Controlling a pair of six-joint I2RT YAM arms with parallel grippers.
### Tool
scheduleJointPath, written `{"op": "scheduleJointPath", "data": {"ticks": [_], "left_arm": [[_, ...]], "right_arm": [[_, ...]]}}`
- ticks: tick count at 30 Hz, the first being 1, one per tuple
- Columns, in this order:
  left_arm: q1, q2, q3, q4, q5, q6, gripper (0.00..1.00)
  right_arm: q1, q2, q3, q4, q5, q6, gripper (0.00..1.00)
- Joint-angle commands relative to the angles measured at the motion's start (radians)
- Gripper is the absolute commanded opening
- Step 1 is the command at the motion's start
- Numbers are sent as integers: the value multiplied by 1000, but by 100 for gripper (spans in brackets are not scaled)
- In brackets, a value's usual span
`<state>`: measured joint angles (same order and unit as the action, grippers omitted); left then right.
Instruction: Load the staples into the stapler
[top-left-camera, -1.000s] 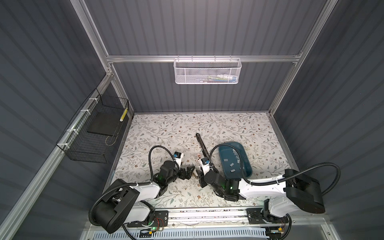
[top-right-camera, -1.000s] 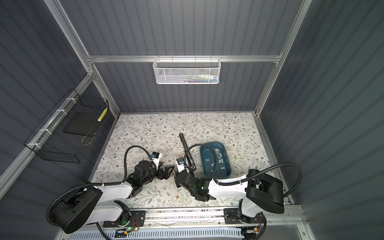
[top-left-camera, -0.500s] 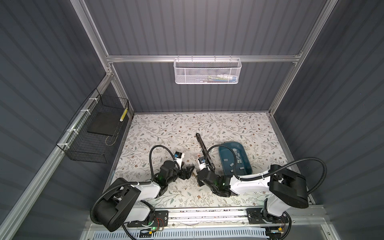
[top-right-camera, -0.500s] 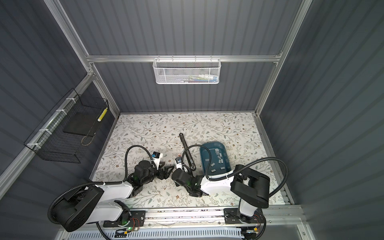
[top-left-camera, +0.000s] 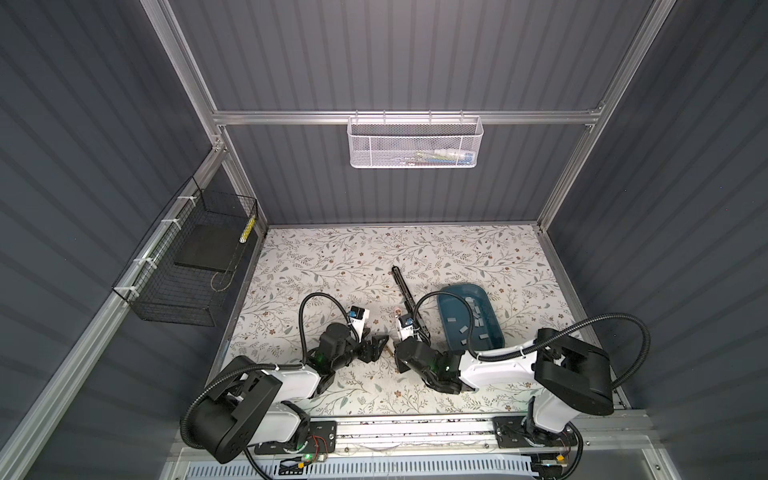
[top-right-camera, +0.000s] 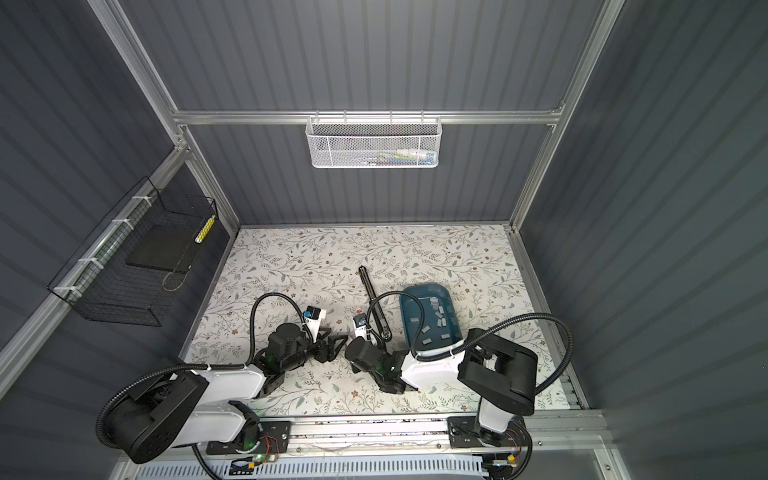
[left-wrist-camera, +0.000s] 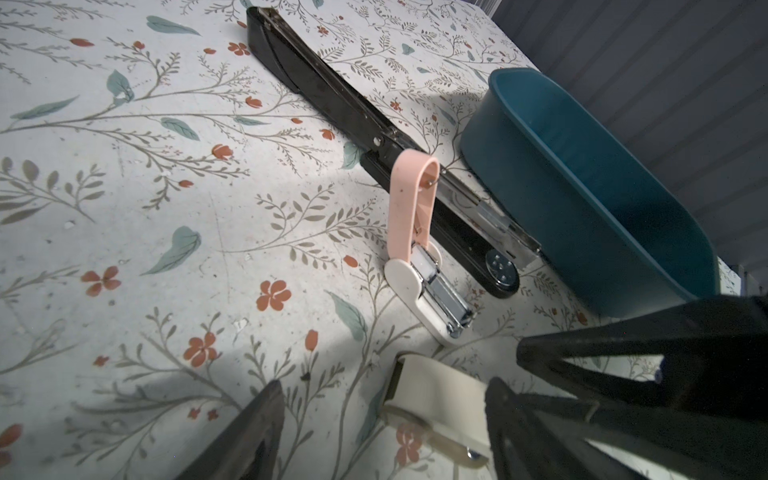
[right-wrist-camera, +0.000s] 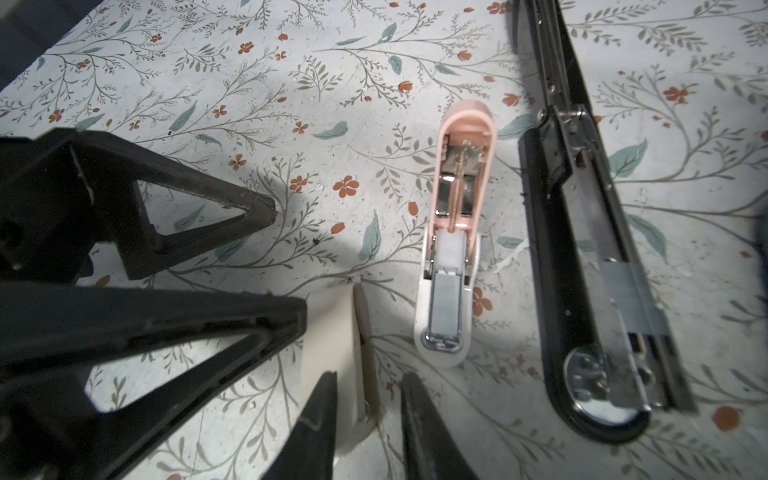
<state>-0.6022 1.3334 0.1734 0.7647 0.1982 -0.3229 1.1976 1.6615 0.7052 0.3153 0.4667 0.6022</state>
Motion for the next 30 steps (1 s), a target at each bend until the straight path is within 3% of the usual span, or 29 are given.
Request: {"op": "scheduleJointPath", "data": {"ticks": [1, 19, 30], "left_arm": [[-2, 13, -18, 37, 33, -8, 75], [-13, 111, -20, 122, 103, -37, 63], [-22, 188, 5, 158, 110, -30, 57]], "right_arm": [[-1, 12, -22, 4, -22, 21, 29], [0, 26, -33, -6, -46, 59, 36], [-1, 29, -32, -15, -39, 53, 34]]}}
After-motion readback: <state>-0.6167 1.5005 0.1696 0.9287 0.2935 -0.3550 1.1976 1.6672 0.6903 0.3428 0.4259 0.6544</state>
